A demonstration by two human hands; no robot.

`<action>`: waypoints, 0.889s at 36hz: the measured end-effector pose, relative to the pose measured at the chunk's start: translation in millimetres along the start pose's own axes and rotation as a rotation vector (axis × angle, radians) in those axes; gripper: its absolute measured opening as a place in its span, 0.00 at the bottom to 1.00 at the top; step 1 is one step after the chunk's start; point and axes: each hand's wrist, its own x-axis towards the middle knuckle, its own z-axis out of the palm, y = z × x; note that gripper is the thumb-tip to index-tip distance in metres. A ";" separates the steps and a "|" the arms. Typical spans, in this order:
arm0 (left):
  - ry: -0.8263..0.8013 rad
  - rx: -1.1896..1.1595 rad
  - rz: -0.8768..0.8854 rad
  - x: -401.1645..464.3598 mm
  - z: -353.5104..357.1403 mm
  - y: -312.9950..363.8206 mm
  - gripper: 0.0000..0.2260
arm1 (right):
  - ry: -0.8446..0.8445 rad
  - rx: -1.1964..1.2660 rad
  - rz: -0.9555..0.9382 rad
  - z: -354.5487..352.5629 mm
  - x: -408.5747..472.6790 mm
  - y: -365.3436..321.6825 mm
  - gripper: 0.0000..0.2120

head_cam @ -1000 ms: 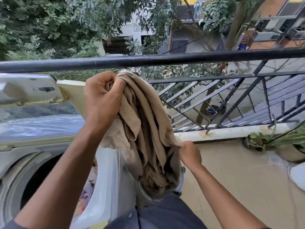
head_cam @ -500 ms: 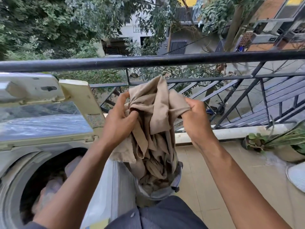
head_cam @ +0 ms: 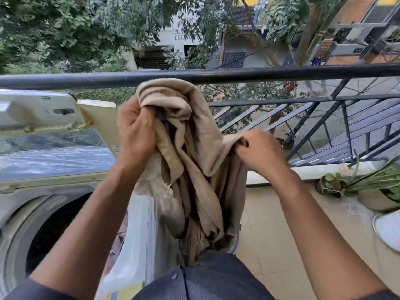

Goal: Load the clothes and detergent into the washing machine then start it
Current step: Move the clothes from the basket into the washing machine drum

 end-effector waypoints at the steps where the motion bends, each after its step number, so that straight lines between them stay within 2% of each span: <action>1: 0.026 -0.033 0.012 2.8 -0.5 3.9 0.16 | -0.055 -0.114 0.059 10.4 1.0 7.7 0.10; 4: 0.073 -0.075 0.017 9.0 -3.1 10.3 0.14 | -0.144 -0.231 0.210 38.2 -3.0 30.3 0.09; 8: 0.074 -0.081 -0.018 11.2 -1.9 14.0 0.12 | -0.061 -0.222 0.301 56.8 -18.6 39.5 0.11; 11: 0.076 -0.065 -0.020 11.3 1.5 16.3 0.13 | -0.048 -0.095 0.338 65.4 -34.5 29.8 0.17; 13: 0.087 -0.058 -0.017 12.0 3.5 17.9 0.14 | -0.135 0.066 0.287 75.2 -46.7 21.5 0.16; 14: 0.091 -0.063 -0.015 12.3 4.4 19.3 0.15 | -0.208 0.127 0.245 81.9 -53.1 19.0 0.12; 15: 0.090 -0.075 -0.015 12.6 5.3 21.0 0.16 | -0.312 0.149 0.203 88.8 -58.8 16.3 0.13; 18: 0.078 -0.105 -0.010 14.8 7.5 26.5 0.17 | -0.597 0.051 0.114 116.9 -70.4 7.3 0.39; 20: 0.075 -0.111 0.002 17.0 9.2 30.6 0.19 | -0.635 -0.004 0.140 144.4 -76.5 4.5 0.43; 22: 0.073 -0.128 0.017 19.1 9.5 33.9 0.20 | -0.646 0.018 0.212 169.5 -83.4 5.4 0.39; 27: 0.039 -0.094 0.057 17.6 2.9 32.2 0.21 | -0.626 0.146 0.357 204.9 -95.3 27.0 0.21; 29: 0.022 -0.070 0.060 13.0 -1.7 27.6 0.20 | -0.570 0.156 0.375 200.9 -90.5 35.9 0.15; 32: 0.009 -0.042 0.032 5.8 -8.3 17.9 0.19 | -0.414 0.195 0.389 175.6 -73.4 43.2 0.15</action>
